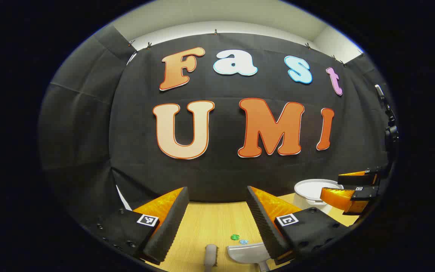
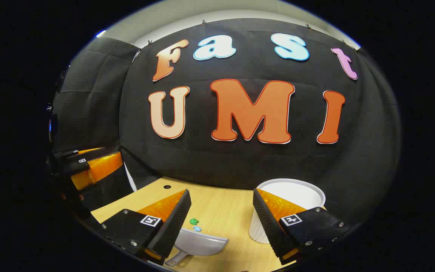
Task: Pick up the small broom and dustpan from the desktop, sweep the trash into the dustpan with the broom, and then empty the trash into the garbage bin.
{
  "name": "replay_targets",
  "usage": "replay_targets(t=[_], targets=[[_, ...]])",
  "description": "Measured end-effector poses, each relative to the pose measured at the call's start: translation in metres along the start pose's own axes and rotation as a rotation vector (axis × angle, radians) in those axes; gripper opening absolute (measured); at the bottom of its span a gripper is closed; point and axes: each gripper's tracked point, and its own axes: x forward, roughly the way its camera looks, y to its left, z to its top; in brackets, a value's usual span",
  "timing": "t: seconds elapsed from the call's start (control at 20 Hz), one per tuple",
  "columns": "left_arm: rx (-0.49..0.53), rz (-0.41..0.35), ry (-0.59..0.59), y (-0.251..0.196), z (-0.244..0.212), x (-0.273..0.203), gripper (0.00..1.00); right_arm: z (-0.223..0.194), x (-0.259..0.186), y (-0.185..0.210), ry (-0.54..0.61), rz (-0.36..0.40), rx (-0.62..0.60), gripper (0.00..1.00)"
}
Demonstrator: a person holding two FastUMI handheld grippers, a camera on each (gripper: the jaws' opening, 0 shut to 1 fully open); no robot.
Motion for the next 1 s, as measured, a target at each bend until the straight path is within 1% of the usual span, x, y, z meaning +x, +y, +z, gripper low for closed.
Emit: replay_targets(t=[0.45, 0.75, 1.0], targets=[[0.017, 0.012, -0.015, -0.005, 0.004, 0.006, 0.97, 0.005, 0.005, -0.006, -0.030, 0.011, -0.002, 0.99], [0.014, 0.025, 0.003, -0.012, -0.001, 0.008, 0.98, -0.008, 0.009, -0.007, 0.004, 0.046, -0.002, 0.99], [0.006, 0.053, 0.070, -0.014, -0.018, 0.008, 0.97, -0.025, 0.012, -0.006, 0.057, 0.091, 0.019, 0.99]])
